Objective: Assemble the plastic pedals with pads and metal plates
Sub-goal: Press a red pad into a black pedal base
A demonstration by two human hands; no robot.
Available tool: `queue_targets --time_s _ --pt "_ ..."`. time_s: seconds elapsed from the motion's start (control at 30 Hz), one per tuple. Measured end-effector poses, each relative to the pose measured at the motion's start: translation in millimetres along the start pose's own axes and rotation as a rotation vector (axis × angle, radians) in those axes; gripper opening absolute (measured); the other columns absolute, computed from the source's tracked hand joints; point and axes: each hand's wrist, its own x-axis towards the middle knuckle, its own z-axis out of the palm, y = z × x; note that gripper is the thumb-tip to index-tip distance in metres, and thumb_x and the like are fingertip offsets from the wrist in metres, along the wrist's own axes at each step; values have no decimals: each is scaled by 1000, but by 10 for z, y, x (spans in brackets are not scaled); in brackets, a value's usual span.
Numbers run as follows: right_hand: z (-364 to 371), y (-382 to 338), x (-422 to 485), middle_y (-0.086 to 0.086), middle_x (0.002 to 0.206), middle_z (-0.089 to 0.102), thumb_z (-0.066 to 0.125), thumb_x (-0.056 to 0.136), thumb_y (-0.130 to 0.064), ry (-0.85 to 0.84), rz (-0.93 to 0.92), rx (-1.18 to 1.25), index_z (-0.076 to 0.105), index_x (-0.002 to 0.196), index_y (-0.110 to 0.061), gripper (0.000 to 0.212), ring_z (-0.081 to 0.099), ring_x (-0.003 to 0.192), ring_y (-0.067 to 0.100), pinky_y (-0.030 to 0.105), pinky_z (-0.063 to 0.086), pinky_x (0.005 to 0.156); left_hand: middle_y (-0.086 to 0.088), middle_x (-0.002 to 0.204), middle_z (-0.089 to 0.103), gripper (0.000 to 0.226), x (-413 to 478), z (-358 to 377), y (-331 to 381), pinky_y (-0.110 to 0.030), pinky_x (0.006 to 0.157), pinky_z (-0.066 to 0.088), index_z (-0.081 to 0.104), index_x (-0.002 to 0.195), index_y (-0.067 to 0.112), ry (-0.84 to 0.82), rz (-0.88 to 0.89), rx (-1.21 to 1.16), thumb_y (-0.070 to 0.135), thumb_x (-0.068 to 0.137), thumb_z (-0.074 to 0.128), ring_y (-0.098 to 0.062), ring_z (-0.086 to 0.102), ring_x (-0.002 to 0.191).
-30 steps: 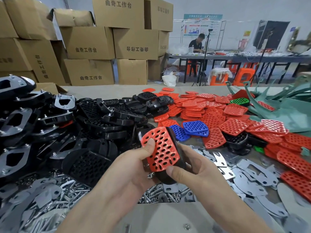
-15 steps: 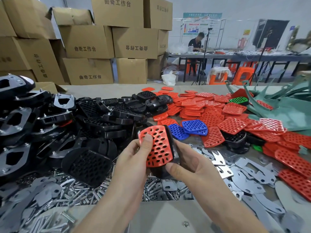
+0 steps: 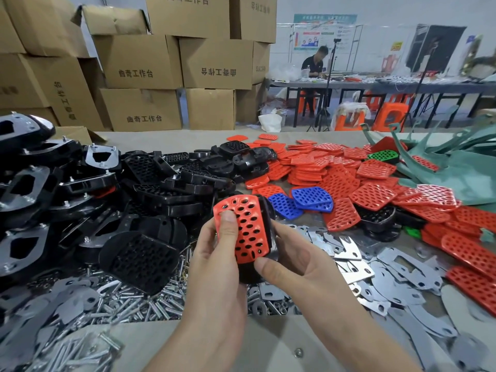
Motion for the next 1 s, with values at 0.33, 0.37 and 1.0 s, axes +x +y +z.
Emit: queue_targets --time_s 0.33,0.37,1.0 --pt "46 -31 0 -6 124 74 68 90 -11 10 -32 71 64 132 -28 45 69 118 12 19 53 95 23 96 71 17 -8 -19 -63 -9 64 50 59 109 40 -28 330 266 47 96 51 7 67 83" --pt "33 -33 8 -7 125 74 68 89 -16 20 -40 85 67 129 -33 43 68 119 12 20 53 95 26 98 70 13 11 -27 -44 -7 64 49 57 110 40 -59 324 302 42 99 50 9 67 84" --pt "-27 39 39 1 137 68 79 87 -31 -37 -72 187 62 137 -38 54 60 132 23 40 44 113 38 105 61 18 5 -50 -62 -1 73 43 47 119 41 -133 441 444 36 102 45 16 60 97"
